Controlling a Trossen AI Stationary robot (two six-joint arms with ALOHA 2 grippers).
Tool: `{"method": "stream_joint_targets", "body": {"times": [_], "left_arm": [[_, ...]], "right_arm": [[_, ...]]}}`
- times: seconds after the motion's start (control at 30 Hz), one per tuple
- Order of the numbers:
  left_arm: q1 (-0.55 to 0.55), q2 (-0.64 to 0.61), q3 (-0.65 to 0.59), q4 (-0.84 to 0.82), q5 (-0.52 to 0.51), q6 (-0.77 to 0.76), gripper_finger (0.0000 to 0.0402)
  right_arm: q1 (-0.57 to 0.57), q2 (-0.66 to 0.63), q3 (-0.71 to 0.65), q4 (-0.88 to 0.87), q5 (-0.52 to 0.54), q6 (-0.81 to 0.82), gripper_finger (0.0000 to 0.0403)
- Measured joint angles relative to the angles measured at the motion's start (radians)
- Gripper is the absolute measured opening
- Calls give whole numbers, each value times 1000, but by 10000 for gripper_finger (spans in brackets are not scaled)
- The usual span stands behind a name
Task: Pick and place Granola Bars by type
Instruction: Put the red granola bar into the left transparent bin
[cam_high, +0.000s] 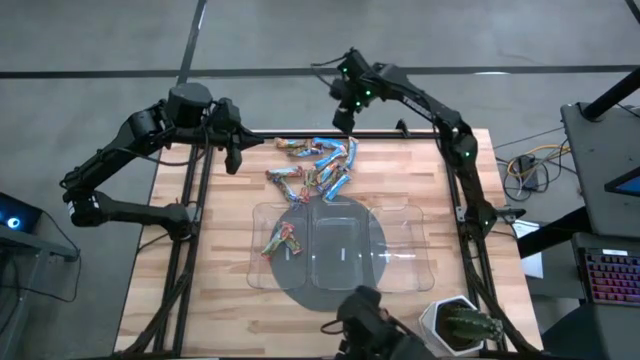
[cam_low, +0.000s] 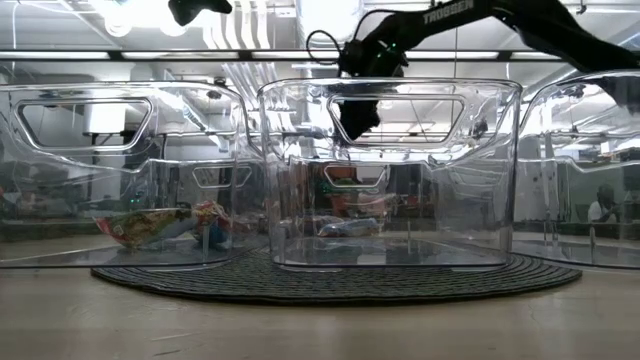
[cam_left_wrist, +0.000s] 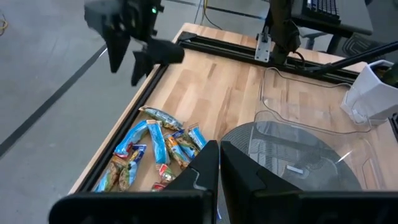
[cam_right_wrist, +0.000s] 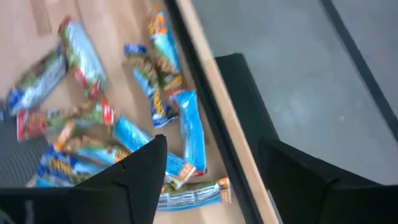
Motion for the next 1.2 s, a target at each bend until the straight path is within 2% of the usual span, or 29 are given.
{"method": "stream_joint_targets", "body": {"times": [0.13, 0.67, 1.03, 1.2], "left_arm": [[0, 0, 0, 0, 0, 0, 0], [0, 0, -2, 0, 0, 0, 0], [0, 1, -2, 0, 0, 0, 0], [0, 1, -2, 0, 0, 0, 0]], "right_arm": [[11, 33, 0, -13, 0, -75, 247], [44, 140, -1, -66, -20, -146, 235], [50, 204, -1, -38, -9, -118, 233], [45, 232, -1, -3, -7, -45, 233]]}}
